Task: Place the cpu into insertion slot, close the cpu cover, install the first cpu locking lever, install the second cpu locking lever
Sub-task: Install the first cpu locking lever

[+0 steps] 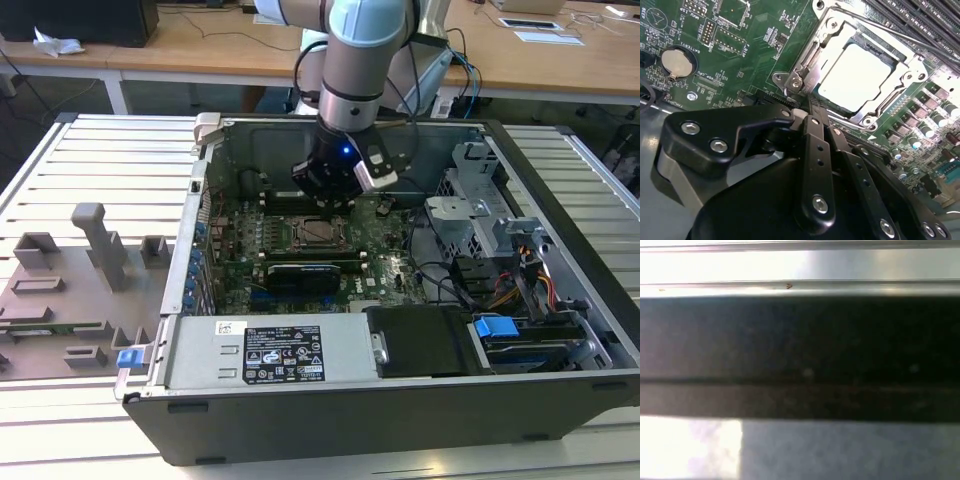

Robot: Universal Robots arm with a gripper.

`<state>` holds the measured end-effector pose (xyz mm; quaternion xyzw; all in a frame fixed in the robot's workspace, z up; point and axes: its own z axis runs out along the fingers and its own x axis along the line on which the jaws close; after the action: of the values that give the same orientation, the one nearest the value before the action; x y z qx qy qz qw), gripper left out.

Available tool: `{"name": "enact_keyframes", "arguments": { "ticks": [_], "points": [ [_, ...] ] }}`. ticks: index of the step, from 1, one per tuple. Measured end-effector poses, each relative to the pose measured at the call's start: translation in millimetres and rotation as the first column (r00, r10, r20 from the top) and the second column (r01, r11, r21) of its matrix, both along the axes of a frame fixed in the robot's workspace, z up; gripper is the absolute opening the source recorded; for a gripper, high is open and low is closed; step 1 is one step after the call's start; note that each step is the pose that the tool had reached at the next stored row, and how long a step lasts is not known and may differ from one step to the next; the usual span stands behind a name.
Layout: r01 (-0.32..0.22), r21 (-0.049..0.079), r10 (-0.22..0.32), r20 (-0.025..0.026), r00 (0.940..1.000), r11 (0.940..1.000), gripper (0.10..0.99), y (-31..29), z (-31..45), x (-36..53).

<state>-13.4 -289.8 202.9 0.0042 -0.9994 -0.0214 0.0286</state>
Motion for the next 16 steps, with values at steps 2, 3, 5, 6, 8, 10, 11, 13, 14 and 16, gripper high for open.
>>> {"name": "enact_keyframes", "arguments": {
  "ticks": [2, 3, 5, 6, 8, 10, 11, 13, 14, 16],
  "points": [
    [0.0, 0.0, 0.0, -0.0052, 1.0, 1.0, 0.106, 0.0, -0.8, 5.6],
    [0.0, 0.001, 0.0, -0.0072, 1.0, 1.0, 0.106, 0.0, -1.0, 7.4],
    [0.0, 0.011, 0.0, -0.009, 1.0, 0.9999, 0.106, 0.0, -1.5, 9.6],
    [0.0, 0.02, 0.001, -0.0088, 1.0, 0.9998, 0.106, 0.2, -1.8, 9.7],
    [0.0, 0.059, 0.001, -0.0091, 1.0, 0.9983, 0.106, 0.1, -2.0, 9.6],
    [0.0, 0.06, 0.001, -0.0076, 1.0, 0.9982, 0.106, 0.1, -1.3, 9.2],
    [0.0, 0.06, 0.001, -0.0063, 1.0, 0.9982, 0.106, 0.0, 0.1, 9.0],
    [-0.001, 0.053, 0.001, -0.0018, 1.0, 0.9986, 0.106, -0.2, 5.3, 7.8],
    [-0.001, 0.045, 0.001, -0.0003, 1.0, 0.999, 0.106, -0.3, 6.2, 7.3],
    [-0.001, 0.019, 0.001, 0.0026, 1.0, 0.9998, 0.106, -1.9, 7.5, 5.8]
  ]
}}
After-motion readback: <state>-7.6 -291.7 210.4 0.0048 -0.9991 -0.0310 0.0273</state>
